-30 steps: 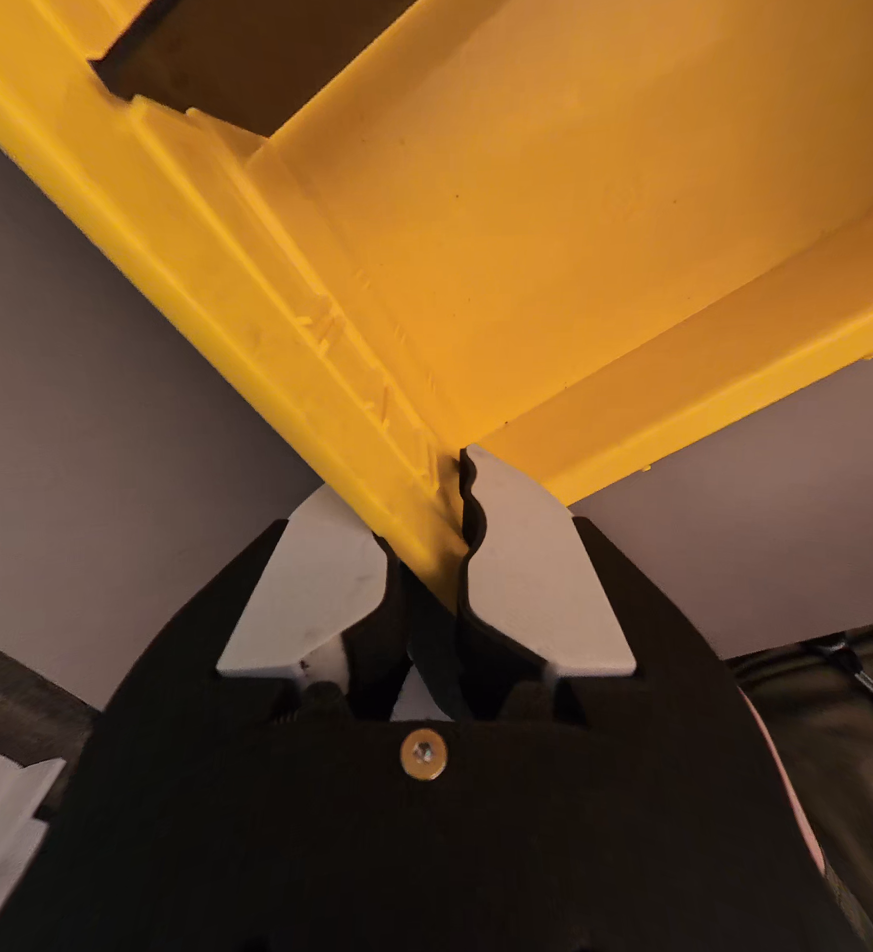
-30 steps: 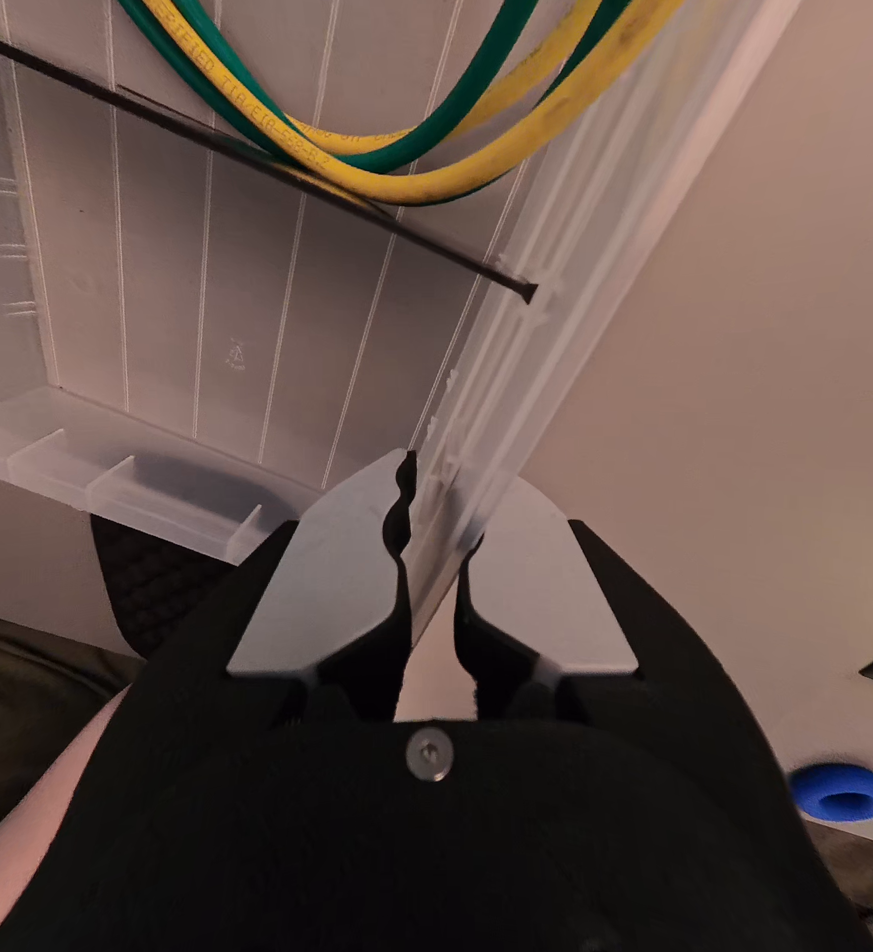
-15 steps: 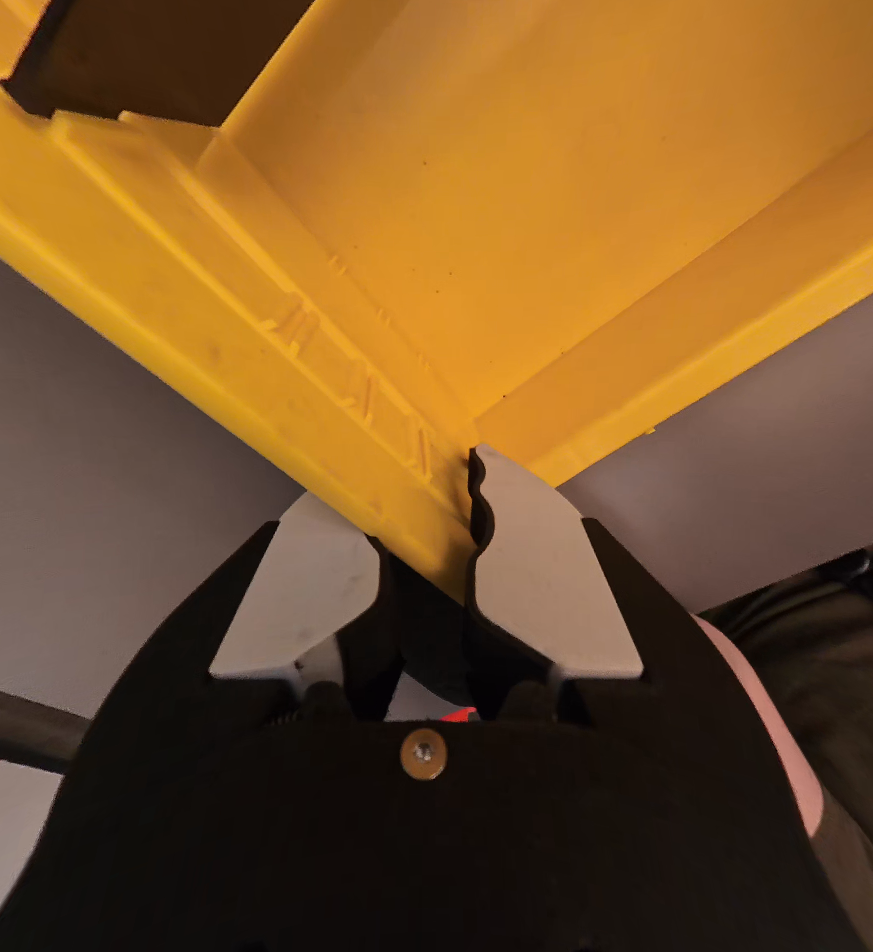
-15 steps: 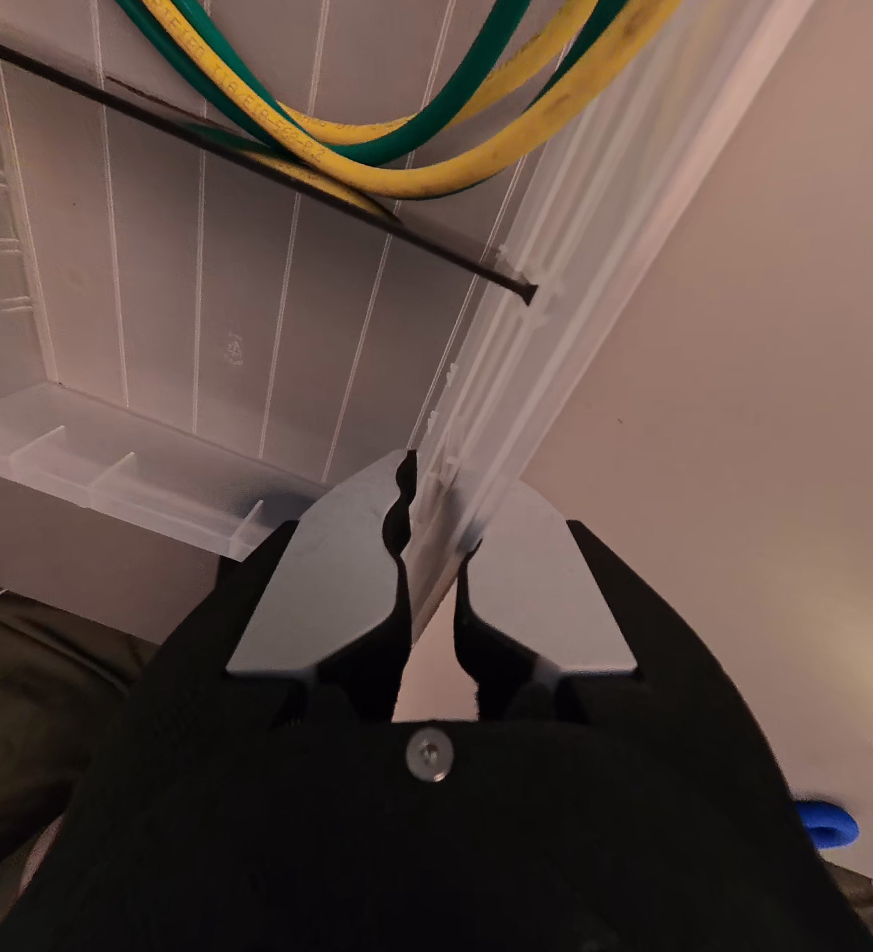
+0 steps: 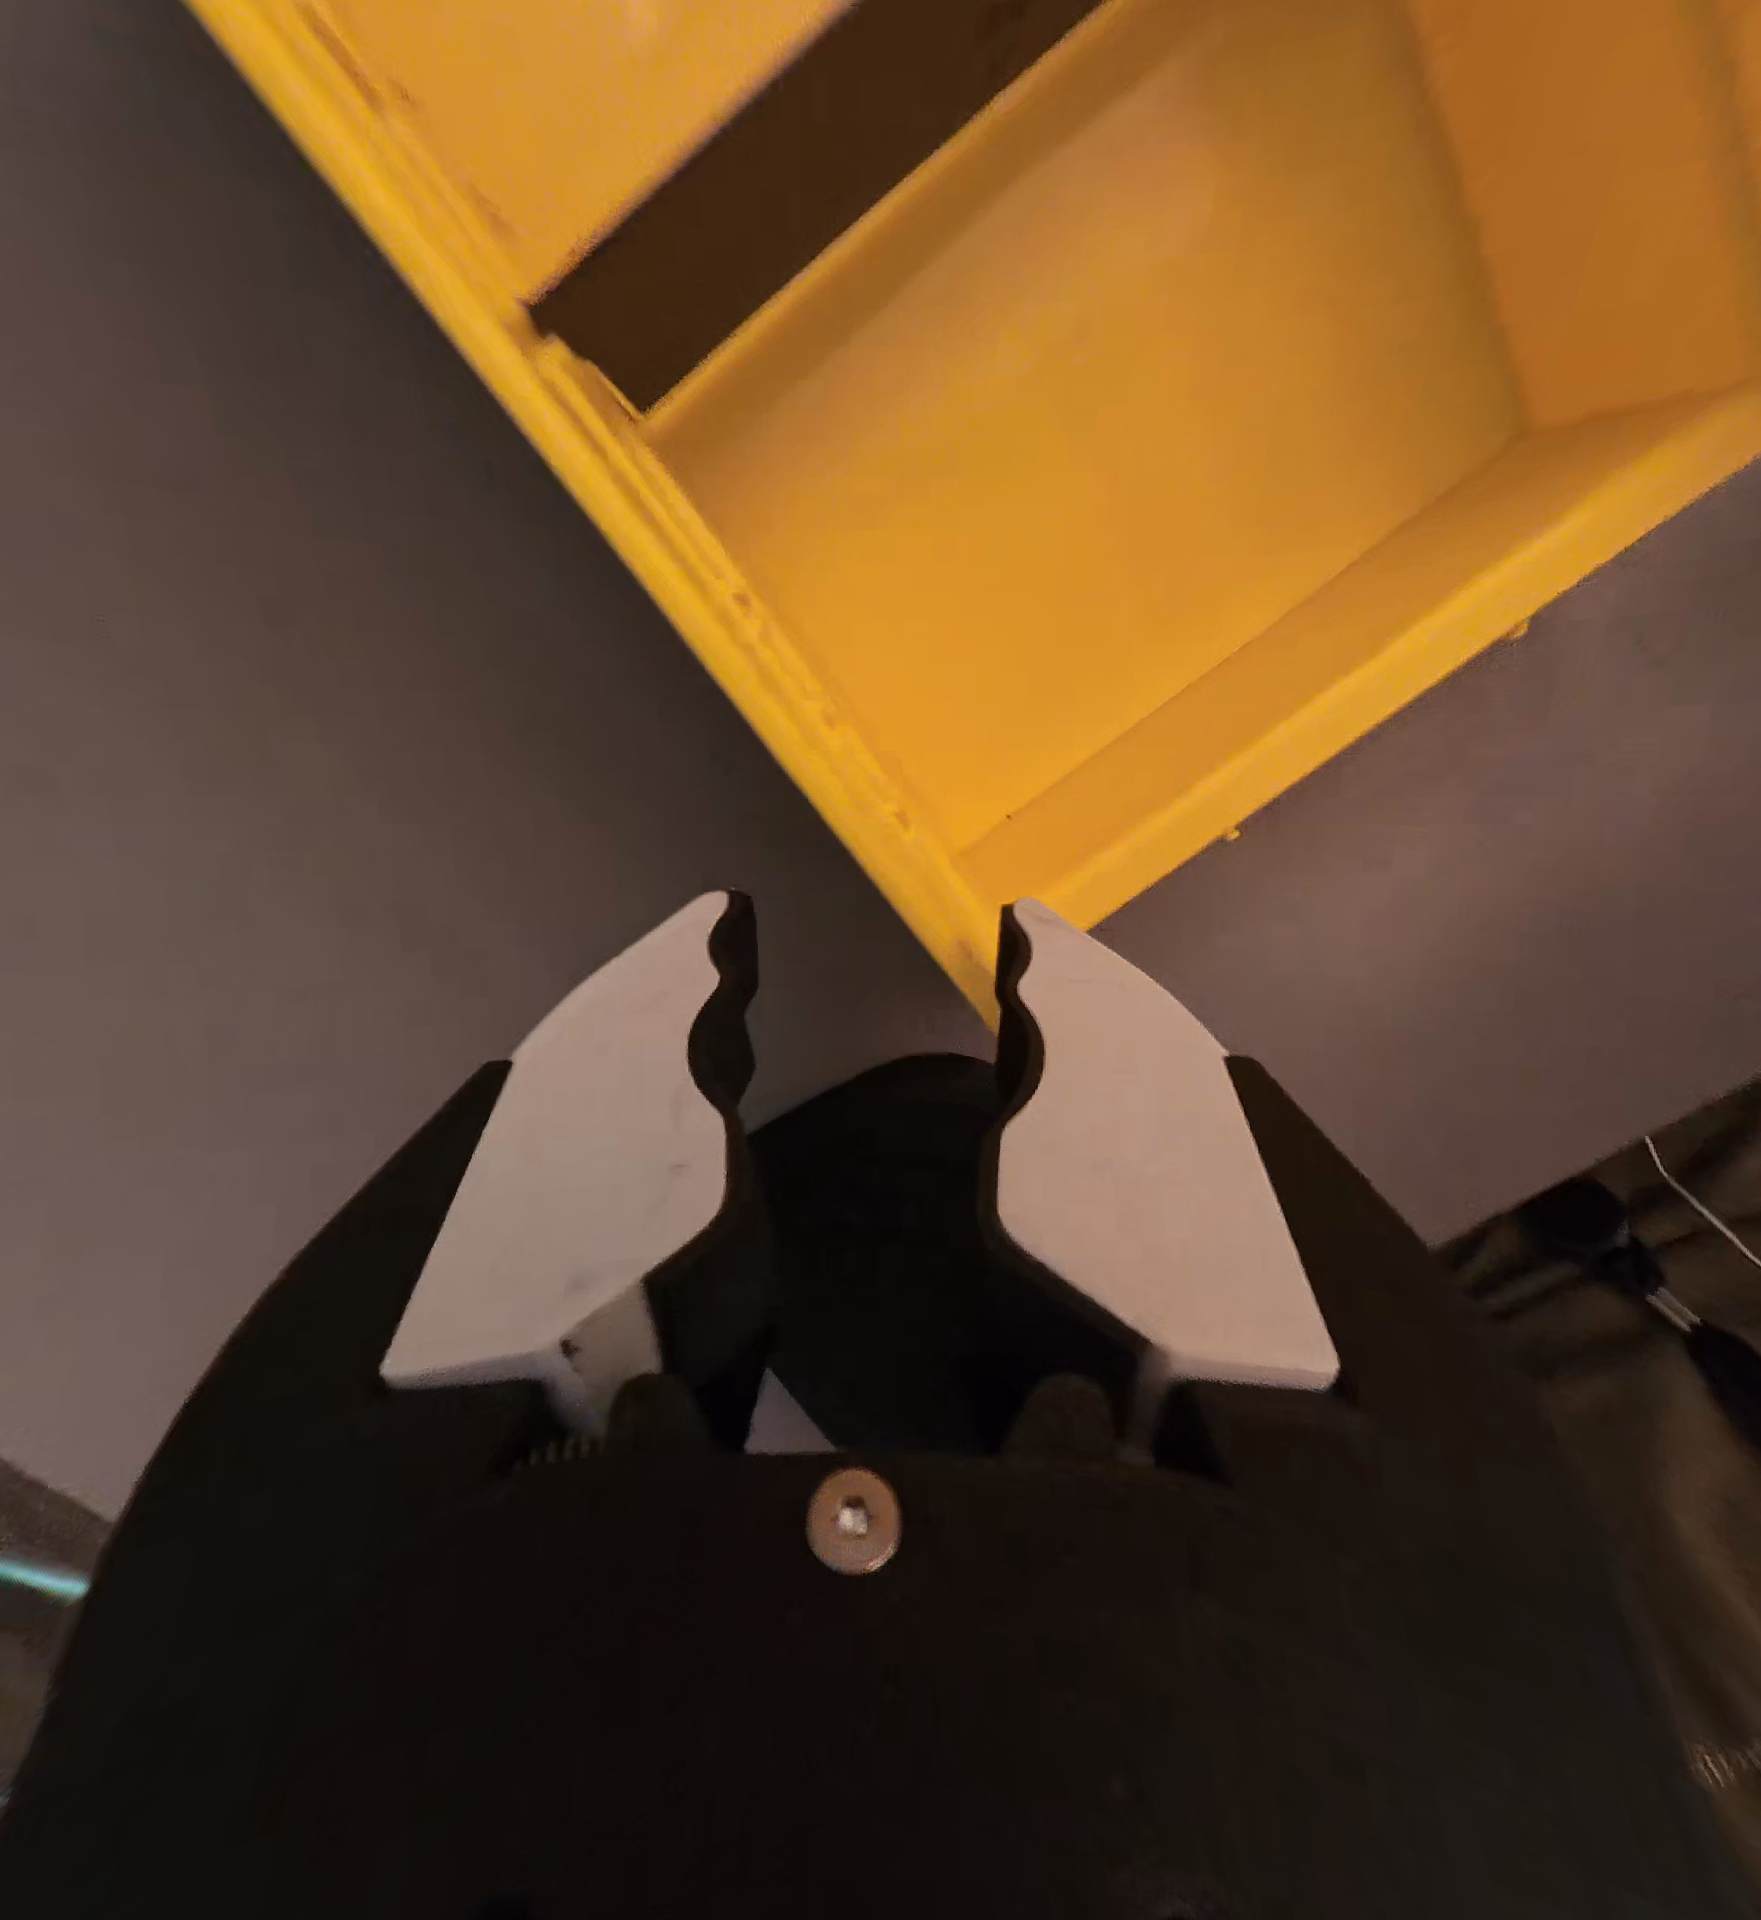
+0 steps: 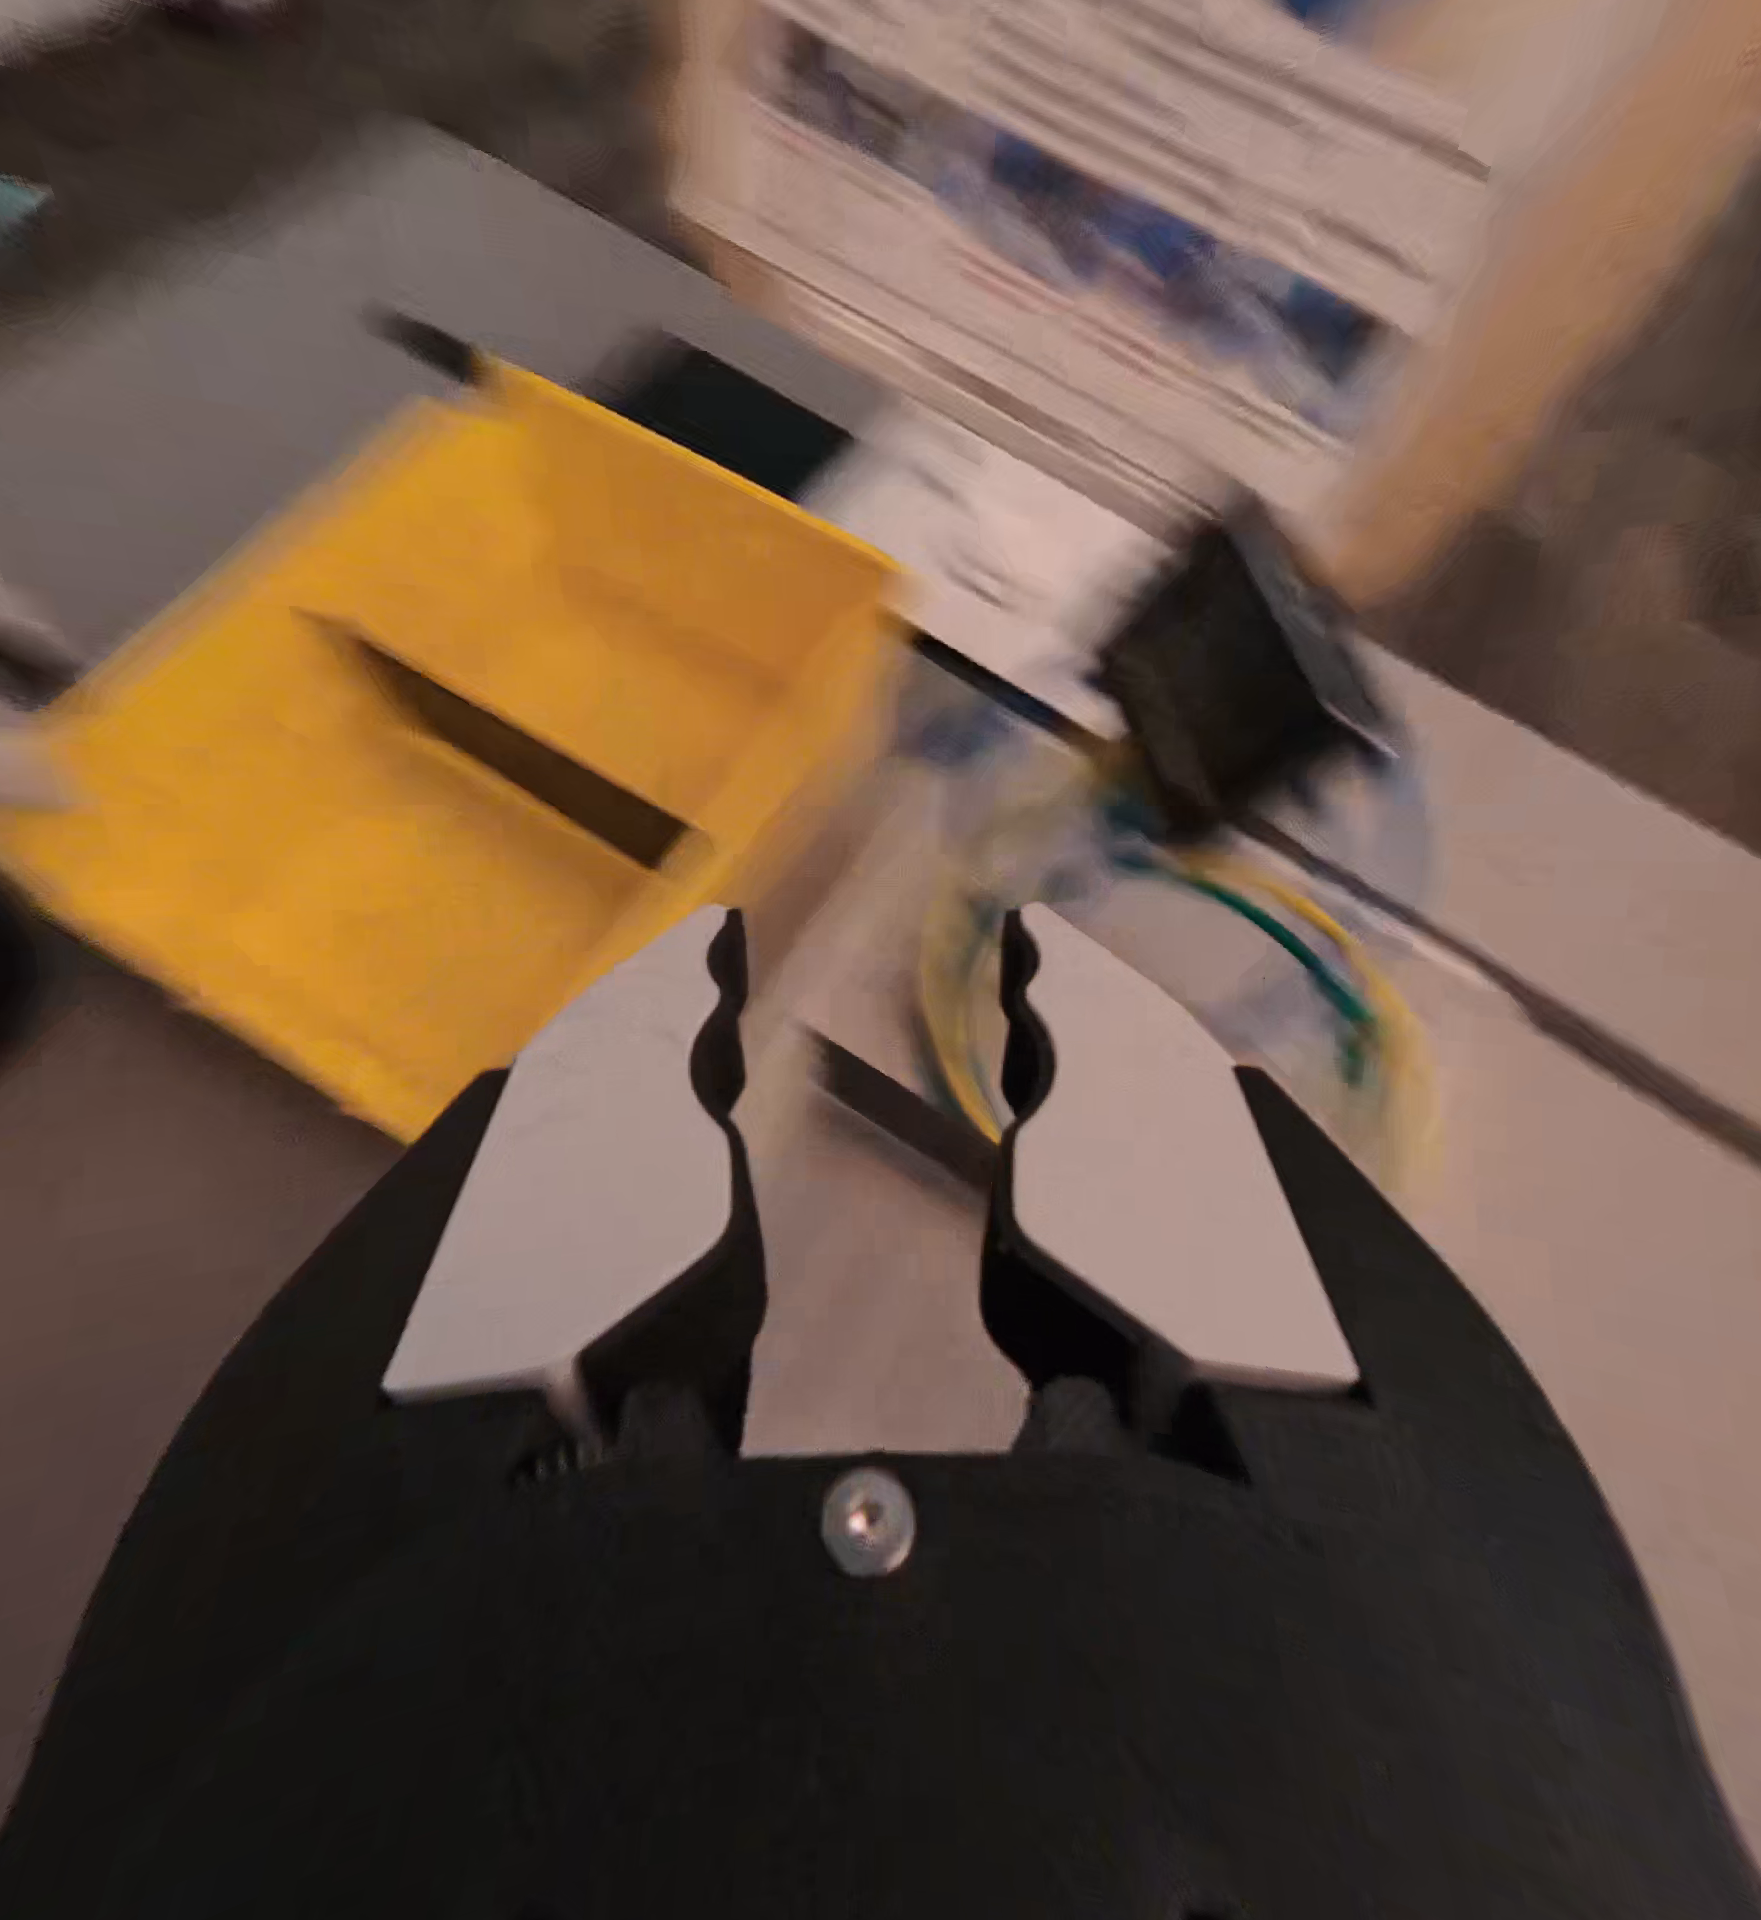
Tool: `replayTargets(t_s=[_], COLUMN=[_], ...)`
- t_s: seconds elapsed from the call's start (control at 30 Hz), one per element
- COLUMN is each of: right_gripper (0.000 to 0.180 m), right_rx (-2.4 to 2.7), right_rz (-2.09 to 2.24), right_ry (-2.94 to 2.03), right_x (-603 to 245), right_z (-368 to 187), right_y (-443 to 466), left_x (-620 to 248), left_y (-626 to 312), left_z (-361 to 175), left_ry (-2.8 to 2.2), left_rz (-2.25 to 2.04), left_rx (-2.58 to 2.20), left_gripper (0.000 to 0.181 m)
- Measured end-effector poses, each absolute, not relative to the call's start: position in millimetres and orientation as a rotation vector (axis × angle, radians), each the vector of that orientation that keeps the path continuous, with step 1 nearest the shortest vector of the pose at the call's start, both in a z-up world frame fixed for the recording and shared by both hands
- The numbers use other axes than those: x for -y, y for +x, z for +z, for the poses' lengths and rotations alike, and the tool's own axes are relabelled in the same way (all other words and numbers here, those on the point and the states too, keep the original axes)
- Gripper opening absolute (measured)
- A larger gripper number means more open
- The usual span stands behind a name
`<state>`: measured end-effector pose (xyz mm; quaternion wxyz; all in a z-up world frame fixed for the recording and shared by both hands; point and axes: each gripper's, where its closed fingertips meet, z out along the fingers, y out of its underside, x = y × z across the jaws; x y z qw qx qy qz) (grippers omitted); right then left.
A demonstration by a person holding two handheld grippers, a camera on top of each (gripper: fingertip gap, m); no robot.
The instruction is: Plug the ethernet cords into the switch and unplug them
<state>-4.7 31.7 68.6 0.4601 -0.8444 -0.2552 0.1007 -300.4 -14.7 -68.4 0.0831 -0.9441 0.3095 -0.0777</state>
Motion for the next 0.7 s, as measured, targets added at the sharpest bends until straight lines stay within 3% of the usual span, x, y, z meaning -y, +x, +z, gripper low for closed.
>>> replayTargets(t_s=[0.1, 0.13, 0.3, 0.5, 0.7], right_gripper=[0.044, 0.038, 0.042, 0.036, 0.015], right_rx=[0.788, 0.782, 0.679, 0.601, 0.526], right_rz=[0.587, 0.601, 0.486, 0.477, 0.406], right_ry=[-2.235, -2.334, -2.678, -2.911, -2.975], right_x=[-34.0, -41.0, -61.5, -44.4, -47.4], right_z=[36.3, 16.3, -56.4, -95.3, -107.6], right_y=[-86.3, -96.0, -103.5, -107.6, -100.4], left_x=[1.8, -2.9, -24.9, -13.5, -7.8], left_y=[-302.0, -301.3, -291.1, -269.6, -257.6], left_z=[-42.7, -32.6, 24.9, 54.3, 53.9], left_ry=[-2.679, -2.626, -2.313, -2.147, -2.141], left_rz=[-0.201, -0.195, -0.131, -0.131, -0.088], left_rx=[-0.848, -0.823, -0.745, -0.815, -0.873], left_gripper=[0.044, 0.044, 0.050, 0.047, 0.047])
